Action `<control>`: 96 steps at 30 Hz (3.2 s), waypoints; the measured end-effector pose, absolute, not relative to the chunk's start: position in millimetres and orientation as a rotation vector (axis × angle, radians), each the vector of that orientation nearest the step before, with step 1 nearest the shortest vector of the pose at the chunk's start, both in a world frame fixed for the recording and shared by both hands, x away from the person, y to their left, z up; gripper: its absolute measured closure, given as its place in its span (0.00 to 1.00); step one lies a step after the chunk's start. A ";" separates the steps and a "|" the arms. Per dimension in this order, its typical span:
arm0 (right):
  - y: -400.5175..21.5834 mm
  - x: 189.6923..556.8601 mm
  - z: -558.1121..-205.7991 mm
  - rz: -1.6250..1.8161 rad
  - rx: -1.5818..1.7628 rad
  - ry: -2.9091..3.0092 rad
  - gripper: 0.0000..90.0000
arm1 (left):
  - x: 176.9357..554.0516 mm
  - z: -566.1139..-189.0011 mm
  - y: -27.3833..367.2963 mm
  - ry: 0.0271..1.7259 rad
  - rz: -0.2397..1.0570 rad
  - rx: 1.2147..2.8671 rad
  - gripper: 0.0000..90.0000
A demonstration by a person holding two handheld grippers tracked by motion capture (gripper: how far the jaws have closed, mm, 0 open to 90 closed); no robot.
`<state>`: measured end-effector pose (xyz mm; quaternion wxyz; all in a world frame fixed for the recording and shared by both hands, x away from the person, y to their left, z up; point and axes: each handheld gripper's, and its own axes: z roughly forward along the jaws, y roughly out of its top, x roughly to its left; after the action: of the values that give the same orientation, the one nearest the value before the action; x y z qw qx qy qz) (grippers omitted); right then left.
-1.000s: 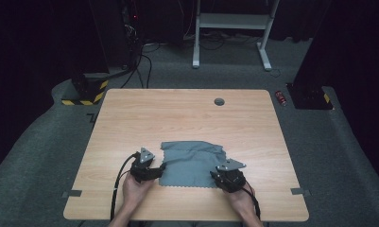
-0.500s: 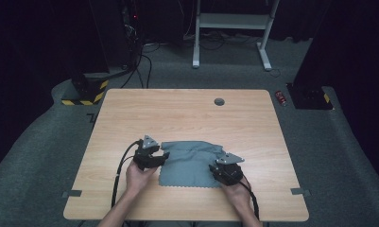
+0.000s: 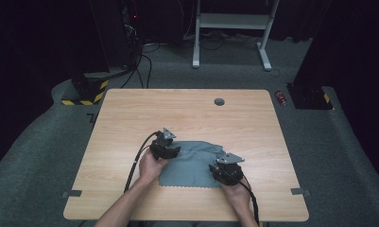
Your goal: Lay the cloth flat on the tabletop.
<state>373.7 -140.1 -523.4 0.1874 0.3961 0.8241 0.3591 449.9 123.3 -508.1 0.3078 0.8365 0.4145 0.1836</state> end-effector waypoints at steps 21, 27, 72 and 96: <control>-140.2 373.7 -523.3 1.010 1.115 2.320 0.68 | 470.0 -498.9 112.9 1.087 0.428 2.268 0.98; -140.1 373.8 -523.4 1.013 1.114 2.318 0.68 | 480.1 -486.8 112.8 1.087 0.404 2.250 0.98; -140.1 373.8 -523.5 1.012 1.107 2.320 0.68 | 496.6 -483.2 106.3 1.078 0.367 2.281 0.99; -140.1 373.8 -523.5 1.011 1.104 2.320 0.69 | 502.1 -479.0 104.9 1.079 0.346 2.259 1.00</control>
<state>373.8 -140.1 -523.5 0.1890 0.3927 0.8251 0.3596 502.1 104.9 -479.0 0.3024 0.8520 0.4071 0.1303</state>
